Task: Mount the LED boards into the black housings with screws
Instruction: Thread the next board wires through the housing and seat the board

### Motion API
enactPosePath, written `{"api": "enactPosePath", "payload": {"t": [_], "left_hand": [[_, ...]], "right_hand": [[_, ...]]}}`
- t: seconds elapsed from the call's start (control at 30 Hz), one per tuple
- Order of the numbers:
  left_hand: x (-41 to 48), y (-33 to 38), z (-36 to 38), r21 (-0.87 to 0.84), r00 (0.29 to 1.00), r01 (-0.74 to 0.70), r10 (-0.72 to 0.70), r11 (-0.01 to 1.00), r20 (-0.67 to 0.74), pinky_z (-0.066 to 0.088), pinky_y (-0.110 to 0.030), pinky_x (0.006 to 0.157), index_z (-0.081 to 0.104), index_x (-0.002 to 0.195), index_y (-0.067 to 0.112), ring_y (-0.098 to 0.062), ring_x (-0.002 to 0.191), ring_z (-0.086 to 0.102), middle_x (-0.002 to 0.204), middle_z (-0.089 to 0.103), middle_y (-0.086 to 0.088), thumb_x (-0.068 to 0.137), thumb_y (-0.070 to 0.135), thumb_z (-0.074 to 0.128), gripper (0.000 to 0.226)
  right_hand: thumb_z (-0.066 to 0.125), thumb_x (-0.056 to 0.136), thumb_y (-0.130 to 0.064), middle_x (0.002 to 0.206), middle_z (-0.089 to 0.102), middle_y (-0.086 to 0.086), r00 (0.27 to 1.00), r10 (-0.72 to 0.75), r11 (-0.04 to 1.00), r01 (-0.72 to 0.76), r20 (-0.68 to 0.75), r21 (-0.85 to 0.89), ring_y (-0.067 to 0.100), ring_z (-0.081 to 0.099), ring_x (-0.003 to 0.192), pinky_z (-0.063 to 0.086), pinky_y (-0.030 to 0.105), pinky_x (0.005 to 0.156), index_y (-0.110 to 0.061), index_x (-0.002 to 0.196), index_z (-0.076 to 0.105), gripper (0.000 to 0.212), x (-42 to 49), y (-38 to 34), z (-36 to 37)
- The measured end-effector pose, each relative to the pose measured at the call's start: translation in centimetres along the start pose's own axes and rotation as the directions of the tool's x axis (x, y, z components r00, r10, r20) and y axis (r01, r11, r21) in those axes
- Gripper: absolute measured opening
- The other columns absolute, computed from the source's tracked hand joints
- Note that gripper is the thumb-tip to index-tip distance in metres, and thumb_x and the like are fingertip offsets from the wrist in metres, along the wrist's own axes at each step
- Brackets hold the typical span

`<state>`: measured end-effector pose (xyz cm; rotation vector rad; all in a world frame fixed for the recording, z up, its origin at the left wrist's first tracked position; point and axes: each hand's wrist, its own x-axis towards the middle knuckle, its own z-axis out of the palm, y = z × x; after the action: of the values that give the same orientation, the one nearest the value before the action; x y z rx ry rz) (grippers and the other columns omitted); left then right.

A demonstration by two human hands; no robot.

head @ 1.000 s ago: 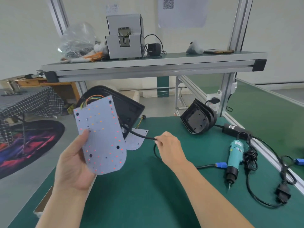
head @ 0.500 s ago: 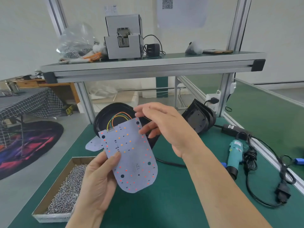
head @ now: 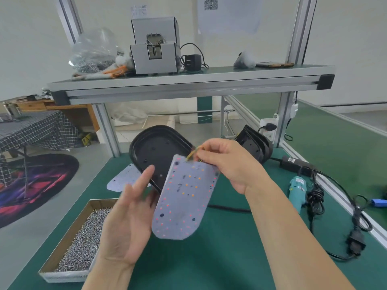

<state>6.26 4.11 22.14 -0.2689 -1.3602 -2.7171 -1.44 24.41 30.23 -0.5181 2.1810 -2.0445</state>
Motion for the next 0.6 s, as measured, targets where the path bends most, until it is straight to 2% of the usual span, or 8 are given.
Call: {"api": "enactPosePath", "payload": {"t": [0.1, 0.17, 0.23, 0.27, 0.33, 0.4, 0.5, 0.6], "left_hand": [[-0.1, 0.2, 0.0, -0.266, 0.998, 0.063, -0.060, 0.962, 0.020, 0.032, -0.049, 0.114, 0.040, 0.149, 0.007, -0.030, 0.133, 0.051, 0.143, 0.055, -0.015, 0.102, 0.045, 0.045, 0.061], [-0.5, -0.3, 0.1, -0.290, 0.988, 0.083, -0.116, 0.954, -0.100, 0.027, -0.052, 0.114, 0.037, 0.151, 0.006, -0.033, 0.137, 0.046, 0.150, 0.047, -0.016, 0.106, 0.040, 0.038, 0.057], [-0.8, -1.0, -0.6, -0.317, 0.981, 0.116, -0.158, 0.941, -0.110, 0.019, -0.053, 0.119, 0.034, 0.152, 0.007, -0.034, 0.144, 0.033, 0.159, 0.032, -0.015, 0.108, 0.040, 0.029, 0.055], [-1.1, -1.1, -0.7, -0.325, 0.979, 0.121, -0.166, 0.938, -0.115, 0.007, -0.053, 0.123, 0.026, 0.154, 0.007, -0.035, 0.148, 0.024, 0.162, 0.020, -0.015, 0.109, 0.040, 0.023, 0.056], [-1.6, -0.9, -0.8, -0.272, 0.975, 0.092, -0.142, 0.958, -0.172, -0.013, -0.051, 0.121, 0.014, 0.155, 0.005, -0.037, 0.151, 0.010, 0.163, 0.002, -0.019, 0.110, 0.035, 0.018, 0.054], [-0.9, -1.6, -1.0, -0.230, 0.981, 0.065, -0.104, 0.971, -0.163, 0.002, -0.054, 0.123, 0.029, 0.152, -0.001, -0.037, 0.151, 0.014, 0.164, 0.008, -0.022, 0.109, 0.024, 0.031, 0.050], [0.2, -2.3, -0.4, -0.165, 0.999, -0.041, 0.041, 0.985, -0.006, 0.034, -0.051, 0.114, 0.051, 0.136, -0.009, -0.037, 0.146, 0.032, 0.160, 0.029, -0.017, 0.101, 0.011, 0.038, 0.043], [0.5, -2.7, 0.2, -0.169, 0.995, -0.080, 0.089, 0.982, 0.046, 0.035, -0.051, 0.114, 0.055, 0.133, -0.009, -0.038, 0.145, 0.034, 0.160, 0.029, -0.018, 0.102, 0.011, 0.030, 0.045]], "right_hand": [[0.049, 0.099, 0.004, 0.093, 0.074, 0.003, 0.988, -0.111, 0.993, 0.115, -0.107, 0.032, 0.017, 0.066, 0.087, 0.044, 0.029, 0.077, -0.017, 0.080, 0.060, 0.030, -0.9, 2.3, 0.3], [0.048, 0.098, 0.007, 0.100, 0.077, 0.005, 0.975, -0.154, 0.987, 0.159, -0.159, 0.019, 0.029, 0.070, 0.104, 0.049, 0.042, 0.093, -0.012, 0.083, 0.057, 0.025, -1.3, 3.6, 0.9], [0.060, 0.095, 0.003, 0.096, 0.077, 0.005, 0.976, -0.118, 0.987, 0.135, -0.181, 0.083, 0.033, 0.071, 0.101, 0.049, 0.048, 0.099, -0.010, 0.082, 0.062, 0.019, -1.6, 4.1, 0.9], [0.068, 0.091, 0.001, 0.091, 0.076, 0.003, 0.987, -0.059, 0.987, 0.080, -0.152, 0.141, 0.032, 0.070, 0.095, 0.050, 0.046, 0.096, -0.012, 0.079, 0.065, 0.018, -1.6, 4.1, 0.6], [0.078, 0.083, -0.001, 0.073, 0.066, -0.002, 0.997, 0.048, 0.986, -0.039, -0.054, 0.162, 0.021, 0.061, 0.075, 0.048, 0.030, 0.078, -0.016, 0.073, 0.064, 0.023, -1.7, 4.1, -0.1], [0.081, 0.079, 0.000, 0.062, 0.056, -0.005, 0.993, 0.112, 0.987, -0.105, -0.048, 0.118, 0.013, 0.054, 0.060, 0.043, 0.020, 0.062, -0.016, 0.071, 0.059, 0.028, -1.7, 4.3, -0.2], [0.086, 0.075, -0.003, 0.073, 0.055, 0.000, 0.983, 0.133, 0.991, -0.129, -0.126, 0.035, 0.020, 0.056, 0.059, 0.051, 0.030, 0.067, -0.015, 0.074, 0.056, 0.032, -1.6, 4.5, 0.7], [0.087, 0.074, -0.006, 0.079, 0.056, 0.003, 0.987, 0.044, 0.999, -0.045, -0.155, -0.007, 0.021, 0.055, 0.063, 0.052, 0.042, 0.066, -0.018, 0.074, 0.054, 0.035, -1.7, 4.8, 1.2]]}}
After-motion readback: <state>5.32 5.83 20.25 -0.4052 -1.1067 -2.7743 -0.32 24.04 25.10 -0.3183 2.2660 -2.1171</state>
